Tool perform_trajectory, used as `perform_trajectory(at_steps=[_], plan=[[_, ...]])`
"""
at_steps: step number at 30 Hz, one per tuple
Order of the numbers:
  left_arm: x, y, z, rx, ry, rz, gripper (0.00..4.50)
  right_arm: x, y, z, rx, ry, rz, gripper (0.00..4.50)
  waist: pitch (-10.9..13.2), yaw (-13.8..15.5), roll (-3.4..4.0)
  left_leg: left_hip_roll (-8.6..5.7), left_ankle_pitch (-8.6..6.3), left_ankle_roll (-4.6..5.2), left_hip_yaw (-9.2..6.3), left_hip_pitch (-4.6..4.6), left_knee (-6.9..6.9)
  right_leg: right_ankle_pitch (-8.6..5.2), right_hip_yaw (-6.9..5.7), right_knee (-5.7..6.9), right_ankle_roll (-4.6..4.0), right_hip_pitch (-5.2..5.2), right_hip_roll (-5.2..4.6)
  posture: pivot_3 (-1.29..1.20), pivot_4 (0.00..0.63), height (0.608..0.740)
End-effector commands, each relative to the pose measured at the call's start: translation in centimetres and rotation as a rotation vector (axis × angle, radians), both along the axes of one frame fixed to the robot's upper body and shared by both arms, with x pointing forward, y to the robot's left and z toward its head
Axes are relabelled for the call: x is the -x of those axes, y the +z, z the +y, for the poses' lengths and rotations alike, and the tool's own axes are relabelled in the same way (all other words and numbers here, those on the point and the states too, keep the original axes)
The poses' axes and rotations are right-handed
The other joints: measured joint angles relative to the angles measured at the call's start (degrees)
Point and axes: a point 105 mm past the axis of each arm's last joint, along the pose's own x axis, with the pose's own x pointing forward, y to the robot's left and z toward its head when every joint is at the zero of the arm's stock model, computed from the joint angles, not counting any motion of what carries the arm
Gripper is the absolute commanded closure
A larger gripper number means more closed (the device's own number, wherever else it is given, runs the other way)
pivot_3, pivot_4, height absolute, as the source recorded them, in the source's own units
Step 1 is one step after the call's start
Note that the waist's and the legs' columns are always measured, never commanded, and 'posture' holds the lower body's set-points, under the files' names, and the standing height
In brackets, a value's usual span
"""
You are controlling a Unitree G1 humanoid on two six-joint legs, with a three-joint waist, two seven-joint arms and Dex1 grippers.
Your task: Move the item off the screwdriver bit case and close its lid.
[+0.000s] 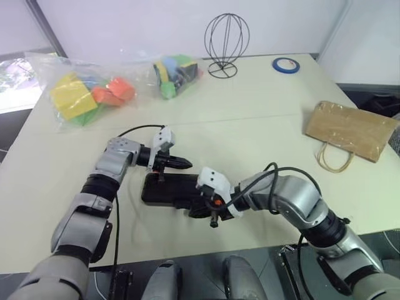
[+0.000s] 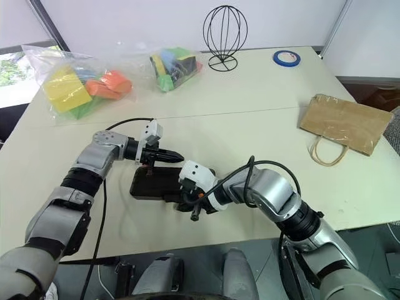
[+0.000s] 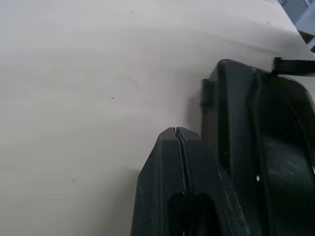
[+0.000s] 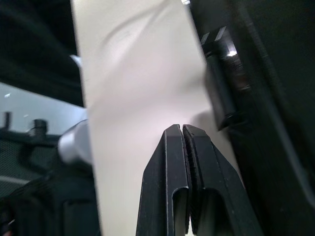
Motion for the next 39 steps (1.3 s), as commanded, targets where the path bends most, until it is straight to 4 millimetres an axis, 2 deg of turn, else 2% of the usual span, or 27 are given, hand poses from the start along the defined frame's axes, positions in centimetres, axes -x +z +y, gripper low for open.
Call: perform_trajectory(at_steps=[1,10,14,20,26,39], plan=[[0.2,0.5,0.3,0.007,0.001,-0.028,4.50,-1.8,-0.7,-0.7,0.039,-0.104,-0.040,4.45,0.00,0.02,0.00,0.00,0.01,-0.01,-0.01,0.02,0.01,0.00,0.00,0.06,0.00,0.00,0.00,0.00,0.150,0.740],[0.7,0.1,0.7,0.007,0.020,-0.022,4.50,-2.5,-1.1,-1.4,0.081,-0.147,-0.098,4.45,0.00,0.36,0.00,0.00,-0.18,0.33,-0.05,0.02,0.53,0.00,0.00,0.46,0.00,0.11,0.04,0.00,0.150,0.740],[0.9,-0.1,0.9,0.003,0.026,-0.021,4.50,-2.8,-0.8,-1.9,0.114,-0.147,-0.156,4.45,0.00,0.50,0.00,0.00,-0.18,0.33,-0.08,0.02,0.59,0.00,-0.01,0.47,0.00,0.15,0.05,0.00,0.150,0.740],[0.9,-0.5,1.3,-0.001,0.046,-0.022,4.50,-4.0,-0.4,-3.2,0.210,-0.136,-0.336,4.45,0.00,0.57,0.00,-0.03,-0.19,0.35,-0.06,0.01,0.65,0.00,0.00,0.45,0.00,0.17,0.04,0.00,0.150,0.740],[0.9,-0.9,1.6,-0.007,0.058,-0.026,4.50,-4.4,0.6,-3.3,0.178,-0.172,-0.344,4.45,0.00,0.58,0.00,-0.02,-0.20,0.37,-0.06,0.00,0.65,0.00,-0.01,0.45,0.00,0.18,0.04,0.00,0.150,0.740],[0.3,-1.0,1.4,-0.011,0.068,-0.060,4.50,0.1,1.2,-3.7,0.106,-0.035,-0.165,4.45,0.00,0.69,0.00,-0.01,-0.34,0.61,-0.07,-0.02,0.64,-0.01,-0.02,0.37,0.00,0.17,0.04,0.00,0.150,0.740]])
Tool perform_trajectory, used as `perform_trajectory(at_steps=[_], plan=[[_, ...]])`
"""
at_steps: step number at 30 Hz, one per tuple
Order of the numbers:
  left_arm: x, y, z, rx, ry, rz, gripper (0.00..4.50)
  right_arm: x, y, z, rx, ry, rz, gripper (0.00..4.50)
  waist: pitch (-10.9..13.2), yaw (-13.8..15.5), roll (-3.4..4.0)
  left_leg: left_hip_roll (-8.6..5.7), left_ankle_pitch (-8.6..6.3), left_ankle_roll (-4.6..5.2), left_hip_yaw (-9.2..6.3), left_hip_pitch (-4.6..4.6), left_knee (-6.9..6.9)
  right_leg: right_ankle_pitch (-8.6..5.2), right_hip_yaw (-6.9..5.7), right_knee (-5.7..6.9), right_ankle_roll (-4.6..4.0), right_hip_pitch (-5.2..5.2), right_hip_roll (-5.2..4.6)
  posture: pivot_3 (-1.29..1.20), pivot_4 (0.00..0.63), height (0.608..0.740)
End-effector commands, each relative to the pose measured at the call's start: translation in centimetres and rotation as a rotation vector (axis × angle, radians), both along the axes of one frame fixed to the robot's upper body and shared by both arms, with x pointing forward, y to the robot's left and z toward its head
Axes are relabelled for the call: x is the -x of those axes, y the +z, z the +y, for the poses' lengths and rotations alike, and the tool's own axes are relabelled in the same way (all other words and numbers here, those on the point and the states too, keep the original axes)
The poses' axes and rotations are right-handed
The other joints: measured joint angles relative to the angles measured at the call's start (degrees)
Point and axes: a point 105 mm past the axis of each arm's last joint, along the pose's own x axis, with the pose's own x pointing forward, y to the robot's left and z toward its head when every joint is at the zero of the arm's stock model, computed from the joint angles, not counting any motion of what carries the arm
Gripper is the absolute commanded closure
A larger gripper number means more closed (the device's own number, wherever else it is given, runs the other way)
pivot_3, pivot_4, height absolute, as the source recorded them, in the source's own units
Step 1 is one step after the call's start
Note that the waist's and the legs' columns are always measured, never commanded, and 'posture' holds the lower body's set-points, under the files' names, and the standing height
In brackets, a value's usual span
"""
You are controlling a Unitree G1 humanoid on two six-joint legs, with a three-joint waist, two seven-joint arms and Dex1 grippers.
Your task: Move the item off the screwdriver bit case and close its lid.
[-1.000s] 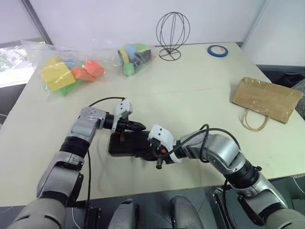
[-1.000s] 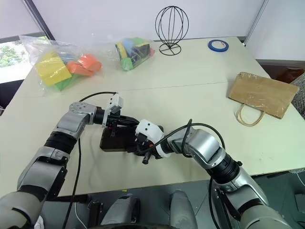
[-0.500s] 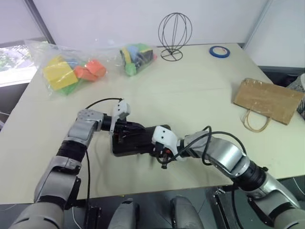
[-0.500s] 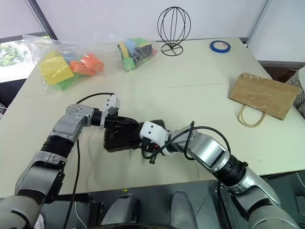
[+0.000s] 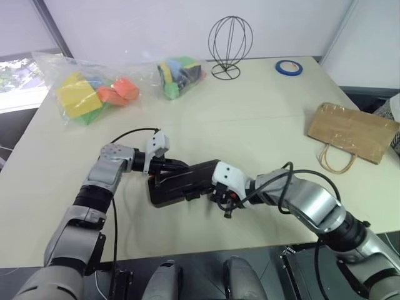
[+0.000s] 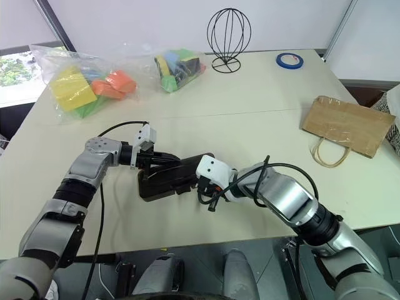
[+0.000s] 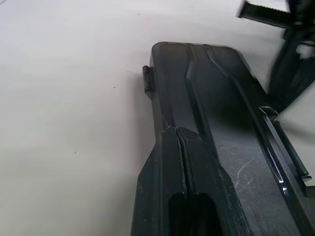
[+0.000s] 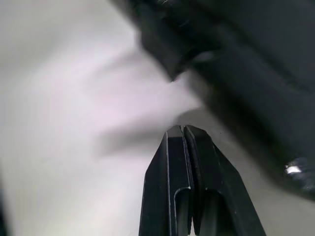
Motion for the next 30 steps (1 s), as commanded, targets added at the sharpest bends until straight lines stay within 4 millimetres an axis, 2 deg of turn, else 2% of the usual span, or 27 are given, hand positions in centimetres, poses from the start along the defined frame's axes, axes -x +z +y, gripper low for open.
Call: perform_trajectory(at_steps=[1,4,9,17,23,30], plan=[[-0.1,-0.8,0.3,-0.030,0.015,0.013,4.50,0.8,1.6,0.7,-0.074,0.032,0.016,4.45,0.00,-0.01,0.00,0.00,0.00,0.00,0.00,0.00,0.00,0.00,0.01,-0.01,0.00,0.00,0.00,0.00,0.150,0.740],[-0.4,-0.6,0.3,-0.028,0.022,0.008,4.50,0.7,2.2,1.3,-0.128,0.024,0.045,4.45,0.00,0.02,0.00,0.00,0.00,0.00,0.00,0.00,0.01,0.00,0.01,0.00,0.00,0.00,0.00,0.00,0.150,0.740],[-0.6,-0.5,0.4,-0.030,0.029,0.005,4.50,-0.8,2.6,2.2,-0.171,-0.038,0.040,4.45,0.00,0.00,0.00,0.00,0.00,0.00,-0.01,0.00,0.01,0.00,0.01,0.00,0.00,0.00,0.00,0.00,0.150,0.740],[-0.6,-0.4,0.5,-0.031,0.031,0.001,4.50,-0.5,1.3,3.1,-0.157,-0.043,0.050,4.45,0.00,-0.06,0.00,0.00,0.00,0.01,-0.03,0.00,-0.01,0.00,0.00,0.00,0.00,-0.02,0.00,0.00,0.150,0.740],[-0.3,-0.3,0.6,-0.034,0.029,0.002,4.50,-0.5,1.2,3.5,-0.171,-0.061,0.051,4.45,0.00,-0.14,0.00,0.00,-0.01,0.01,-0.04,0.00,-0.01,0.00,0.01,0.00,0.00,-0.04,0.00,0.00,0.150,0.740],[0.7,-1.7,0.9,-0.089,-0.010,-0.005,4.50,-0.9,0.9,4.2,-0.173,-0.105,0.018,4.45,0.00,-0.27,0.00,0.01,0.01,-0.02,-0.10,0.00,-0.03,0.00,0.01,0.02,0.00,-0.08,0.00,0.00,0.150,0.740]])
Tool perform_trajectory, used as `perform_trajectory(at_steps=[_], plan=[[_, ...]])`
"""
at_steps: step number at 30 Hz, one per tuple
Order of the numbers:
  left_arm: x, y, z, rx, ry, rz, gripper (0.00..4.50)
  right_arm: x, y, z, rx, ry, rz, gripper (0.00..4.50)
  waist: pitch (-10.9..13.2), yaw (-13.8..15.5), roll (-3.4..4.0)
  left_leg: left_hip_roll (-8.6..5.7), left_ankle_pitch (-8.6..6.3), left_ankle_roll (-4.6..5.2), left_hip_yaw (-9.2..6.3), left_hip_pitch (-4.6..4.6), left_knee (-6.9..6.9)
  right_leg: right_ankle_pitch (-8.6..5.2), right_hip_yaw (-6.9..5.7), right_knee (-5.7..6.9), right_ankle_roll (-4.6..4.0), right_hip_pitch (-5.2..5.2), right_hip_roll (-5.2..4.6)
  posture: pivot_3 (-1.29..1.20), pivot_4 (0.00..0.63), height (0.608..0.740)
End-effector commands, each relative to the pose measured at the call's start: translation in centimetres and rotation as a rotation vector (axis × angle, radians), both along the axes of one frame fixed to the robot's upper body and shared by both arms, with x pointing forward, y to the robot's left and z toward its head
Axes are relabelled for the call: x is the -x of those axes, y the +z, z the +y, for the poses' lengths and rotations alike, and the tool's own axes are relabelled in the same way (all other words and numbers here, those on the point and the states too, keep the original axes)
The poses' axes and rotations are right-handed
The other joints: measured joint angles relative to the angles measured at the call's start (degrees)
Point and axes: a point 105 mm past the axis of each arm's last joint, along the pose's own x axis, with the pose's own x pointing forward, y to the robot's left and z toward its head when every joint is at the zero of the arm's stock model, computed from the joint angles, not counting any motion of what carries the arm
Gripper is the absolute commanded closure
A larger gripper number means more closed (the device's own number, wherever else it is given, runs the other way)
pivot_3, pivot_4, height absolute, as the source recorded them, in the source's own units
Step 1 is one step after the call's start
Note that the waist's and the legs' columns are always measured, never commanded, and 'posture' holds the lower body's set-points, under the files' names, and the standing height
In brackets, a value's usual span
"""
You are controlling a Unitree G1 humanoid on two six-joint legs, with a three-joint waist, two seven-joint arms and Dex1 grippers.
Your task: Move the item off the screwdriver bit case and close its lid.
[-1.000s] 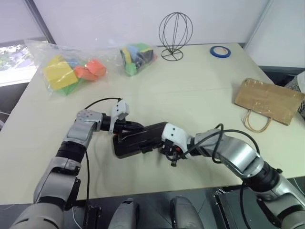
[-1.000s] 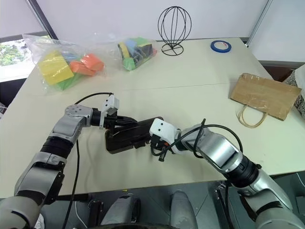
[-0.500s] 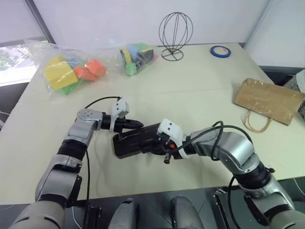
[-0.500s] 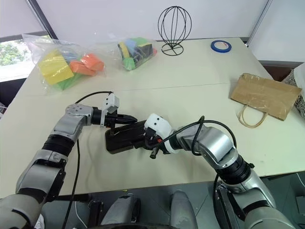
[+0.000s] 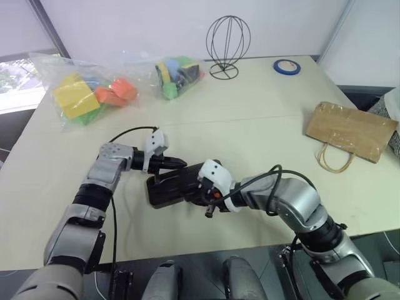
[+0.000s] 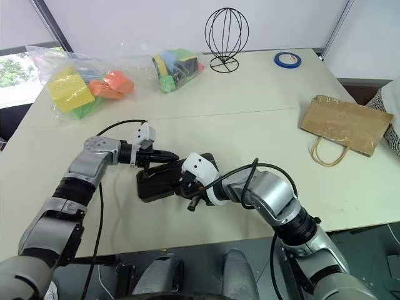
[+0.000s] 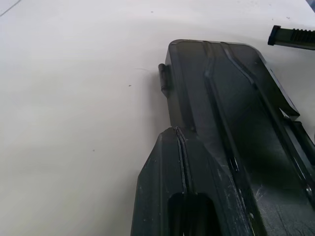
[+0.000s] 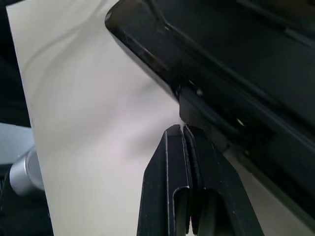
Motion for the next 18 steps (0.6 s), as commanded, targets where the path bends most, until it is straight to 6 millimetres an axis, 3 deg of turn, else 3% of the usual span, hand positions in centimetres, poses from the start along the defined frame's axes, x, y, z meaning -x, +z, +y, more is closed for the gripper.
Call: perform_trajectory(at_steps=[1,9,18], plan=[[1.0,-1.9,0.5,-0.075,-0.029,0.028,4.50,-0.4,0.3,0.1,0.005,-0.022,-0.055,4.45,0.00,0.01,0.00,0.00,0.00,0.01,0.01,0.00,0.00,0.00,0.00,0.00,0.00,0.00,0.00,0.00,0.150,0.740],[1.9,-4.3,0.5,-0.141,-0.072,0.040,4.50,-1.4,0.1,-0.2,0.017,-0.083,-0.111,4.45,-0.02,0.07,0.02,0.00,-0.02,0.04,0.02,0.01,0.00,0.00,0.01,-0.01,0.00,0.02,0.00,0.00,0.150,0.740],[2.9,-5.3,0.3,-0.164,-0.117,0.050,4.50,-2.4,0.7,-0.3,0.018,-0.124,-0.175,4.45,-0.06,0.04,0.03,0.00,-0.02,0.04,0.02,0.12,0.01,0.00,0.01,-0.01,0.00,0.17,0.00,0.00,0.150,0.740]])
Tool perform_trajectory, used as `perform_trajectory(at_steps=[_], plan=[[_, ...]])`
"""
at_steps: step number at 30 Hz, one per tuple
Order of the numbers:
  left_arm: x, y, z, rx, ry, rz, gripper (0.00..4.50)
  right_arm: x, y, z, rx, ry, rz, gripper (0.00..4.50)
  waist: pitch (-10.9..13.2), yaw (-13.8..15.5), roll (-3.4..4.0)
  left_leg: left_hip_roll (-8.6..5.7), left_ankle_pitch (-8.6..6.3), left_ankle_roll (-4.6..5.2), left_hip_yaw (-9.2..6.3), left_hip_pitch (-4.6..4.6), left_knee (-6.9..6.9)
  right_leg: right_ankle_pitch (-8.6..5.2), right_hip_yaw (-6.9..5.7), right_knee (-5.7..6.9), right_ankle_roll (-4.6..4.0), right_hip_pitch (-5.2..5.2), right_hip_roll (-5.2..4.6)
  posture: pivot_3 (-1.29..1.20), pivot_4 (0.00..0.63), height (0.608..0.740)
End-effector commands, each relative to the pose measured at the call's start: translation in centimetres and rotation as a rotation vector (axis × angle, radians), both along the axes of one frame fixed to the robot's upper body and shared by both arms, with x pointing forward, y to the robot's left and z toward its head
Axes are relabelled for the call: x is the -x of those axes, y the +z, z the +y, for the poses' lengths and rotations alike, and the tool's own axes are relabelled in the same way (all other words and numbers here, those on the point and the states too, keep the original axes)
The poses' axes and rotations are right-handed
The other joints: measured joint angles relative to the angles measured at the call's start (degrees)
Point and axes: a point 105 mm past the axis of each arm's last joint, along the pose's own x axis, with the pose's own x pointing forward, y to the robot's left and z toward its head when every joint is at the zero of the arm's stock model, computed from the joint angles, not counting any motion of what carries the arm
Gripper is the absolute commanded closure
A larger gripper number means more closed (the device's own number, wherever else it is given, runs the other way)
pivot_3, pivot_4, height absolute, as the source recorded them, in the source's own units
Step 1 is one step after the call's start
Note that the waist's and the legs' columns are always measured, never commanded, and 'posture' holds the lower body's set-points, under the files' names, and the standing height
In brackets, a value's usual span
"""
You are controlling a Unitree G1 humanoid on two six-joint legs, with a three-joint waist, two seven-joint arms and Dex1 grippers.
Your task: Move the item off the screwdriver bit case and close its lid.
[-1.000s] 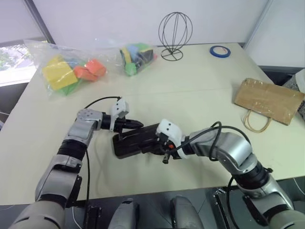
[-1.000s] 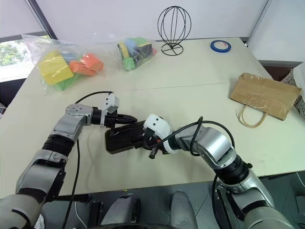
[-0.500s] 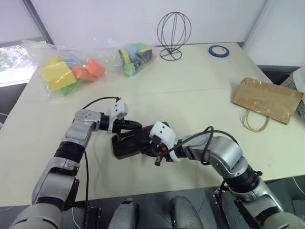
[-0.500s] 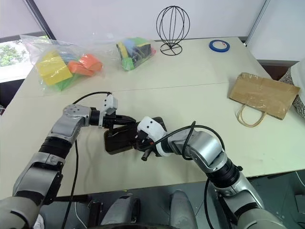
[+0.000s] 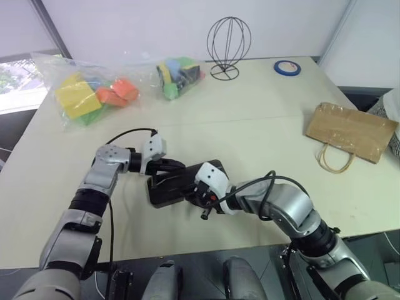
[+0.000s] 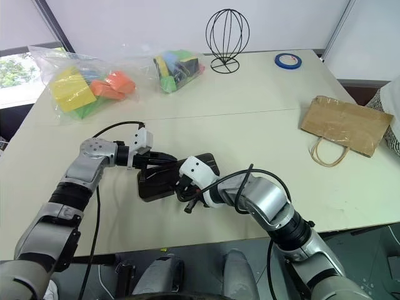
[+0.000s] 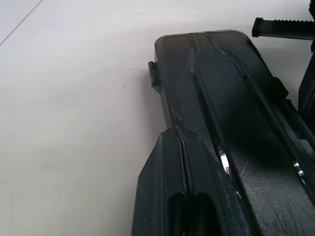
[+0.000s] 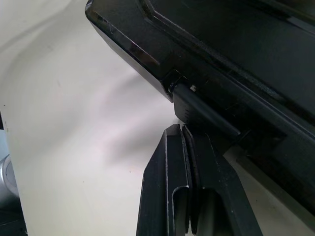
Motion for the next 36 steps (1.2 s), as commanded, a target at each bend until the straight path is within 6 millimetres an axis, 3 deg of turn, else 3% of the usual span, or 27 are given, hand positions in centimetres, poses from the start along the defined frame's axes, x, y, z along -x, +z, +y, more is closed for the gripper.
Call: perform_trajectory(at_steps=[1,8,19,28,33,36], plan=[[2.1,-4.7,0.3,-0.134,-0.044,0.136,4.50,-2.1,1.9,-0.4,-0.017,-0.076,-0.142,4.45,-0.01,-0.01,0.00,0.00,0.00,0.00,0.00,0.02,0.00,0.00,0.00,0.00,0.00,0.02,0.01,0.00,0.150,0.740],[2.2,-4.8,0.3,-0.124,-0.036,0.144,4.50,-2.6,2.4,-0.4,-0.021,-0.089,-0.176,4.45,0.00,0.03,0.00,0.03,-0.03,0.05,-0.01,0.85,-0.16,-0.02,-0.01,-0.18,-0.01,0.85,0.04,0.00,0.150,0.740],[2.5,-4.9,0.1,-0.112,-0.034,0.148,4.50,-2.4,2.4,-0.1,-0.006,-0.056,-0.183,4.45,-0.01,0.04,0.00,0.07,-0.03,0.06,-0.06,0.88,-0.19,-0.02,-0.01,-0.31,-0.01,0.93,0.07,0.00,0.150,0.740],[0.5,-1.4,-0.2,-0.003,0.049,0.103,4.50,-0.6,3.3,-1.5,-0.041,-0.033,-0.102,4.45,-0.01,0.49,0.01,0.06,-0.04,0.07,-0.06,0.83,-0.23,-0.02,-0.01,-0.49,-0.01,0.96,0.07,0.00,0.150,0.740],[0.0,2.2,0.0,0.121,0.131,0.090,4.50,1.1,4.8,-4.1,-0.054,0.000,-0.084,4.45,0.05,0.53,-0.01,0.06,-0.07,0.11,-0.08,0.74,-0.39,-0.02,-0.02,-0.69,0.00,0.90,0.07,0.00,0.150,0.740],[0.4,4.2,0.5,0.169,0.175,0.060,4.50,1.1,6.3,-5.8,-0.053,-0.019,-0.123,4.45,0.09,0.32,-0.07,0.06,-0.07,0.11,-0.04,0.73,-0.74,-0.01,-0.01,-0.88,0.00,0.79,0.04,0.00,0.150,0.740]])
